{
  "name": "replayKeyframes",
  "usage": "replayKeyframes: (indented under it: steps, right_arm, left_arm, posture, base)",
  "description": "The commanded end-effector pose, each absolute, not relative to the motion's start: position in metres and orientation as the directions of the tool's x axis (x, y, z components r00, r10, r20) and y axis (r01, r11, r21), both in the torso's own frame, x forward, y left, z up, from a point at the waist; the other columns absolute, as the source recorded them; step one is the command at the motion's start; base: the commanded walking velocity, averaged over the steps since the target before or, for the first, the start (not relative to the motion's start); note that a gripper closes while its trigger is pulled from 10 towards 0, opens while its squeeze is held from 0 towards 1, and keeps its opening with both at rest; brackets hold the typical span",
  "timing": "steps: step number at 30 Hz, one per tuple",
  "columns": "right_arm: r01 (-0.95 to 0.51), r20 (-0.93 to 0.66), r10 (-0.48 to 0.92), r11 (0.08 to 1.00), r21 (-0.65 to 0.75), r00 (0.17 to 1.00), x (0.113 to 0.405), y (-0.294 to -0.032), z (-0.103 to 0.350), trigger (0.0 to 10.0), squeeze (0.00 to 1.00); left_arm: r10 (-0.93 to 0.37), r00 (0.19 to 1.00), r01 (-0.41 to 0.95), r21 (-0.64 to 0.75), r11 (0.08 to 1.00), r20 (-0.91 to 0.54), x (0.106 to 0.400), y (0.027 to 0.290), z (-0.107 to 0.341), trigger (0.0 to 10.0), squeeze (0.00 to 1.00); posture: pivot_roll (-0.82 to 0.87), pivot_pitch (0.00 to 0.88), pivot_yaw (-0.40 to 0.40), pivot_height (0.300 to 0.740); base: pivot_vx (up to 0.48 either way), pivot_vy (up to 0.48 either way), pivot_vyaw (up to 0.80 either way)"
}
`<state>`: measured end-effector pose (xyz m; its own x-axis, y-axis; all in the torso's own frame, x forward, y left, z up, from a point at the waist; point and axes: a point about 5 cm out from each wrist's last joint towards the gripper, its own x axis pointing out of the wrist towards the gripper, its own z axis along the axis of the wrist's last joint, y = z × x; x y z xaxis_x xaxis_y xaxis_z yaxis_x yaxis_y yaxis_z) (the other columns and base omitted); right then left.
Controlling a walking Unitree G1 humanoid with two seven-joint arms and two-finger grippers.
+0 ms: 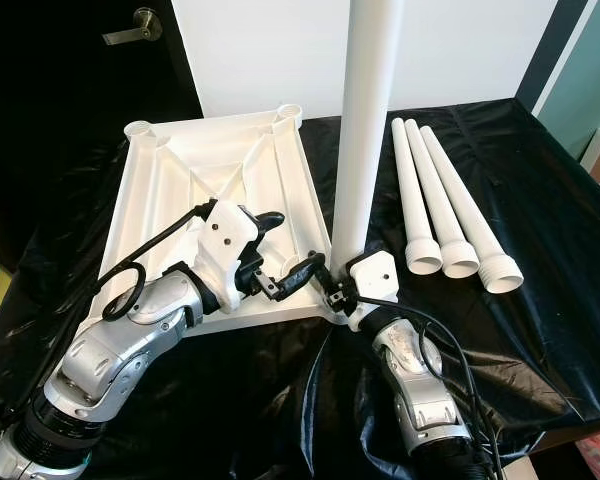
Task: Building children table
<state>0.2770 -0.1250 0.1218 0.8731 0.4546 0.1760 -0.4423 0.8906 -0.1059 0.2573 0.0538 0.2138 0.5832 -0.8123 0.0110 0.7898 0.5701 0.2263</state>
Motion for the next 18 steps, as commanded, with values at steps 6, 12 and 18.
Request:
replayKeyframes:
  steps: [6,12,18]
  right_arm:
    - [-0.394,-0.107,0.401,0.916,0.078,0.91,0.2681,-0.1338,0.0692,10.0,0.0]
    - [-0.37,-0.13,0.384,0.921,0.12,0.914,0.269,-0.1345,0.0696,10.0,0.0]
    - [-0.36,-0.152,0.378,0.923,0.136,0.913,0.2691,-0.1337,0.069,10.0,0.0]
  left_arm:
    - [-0.852,0.523,0.83,0.236,0.505,-0.013,0.2529,0.0518,0.2124,10.0,0.0]
    - [-0.856,0.517,0.834,0.234,0.5,-0.013,0.2526,0.0507,0.2123,10.0,0.0]
    - [-0.857,0.516,0.834,0.235,0.499,-0.012,0.2527,0.0504,0.2125,10.0,0.0]
  posture:
    - [-0.05,0.077,0.057,0.74]
    - [-0.06,0.077,0.058,0.74]
    - [-0.06,0.077,0.058,0.74]
  base:
    - [0.0,0.0,0.0]
    - [0.0,0.0,0.0]
    - [0.0,0.0,0.0]
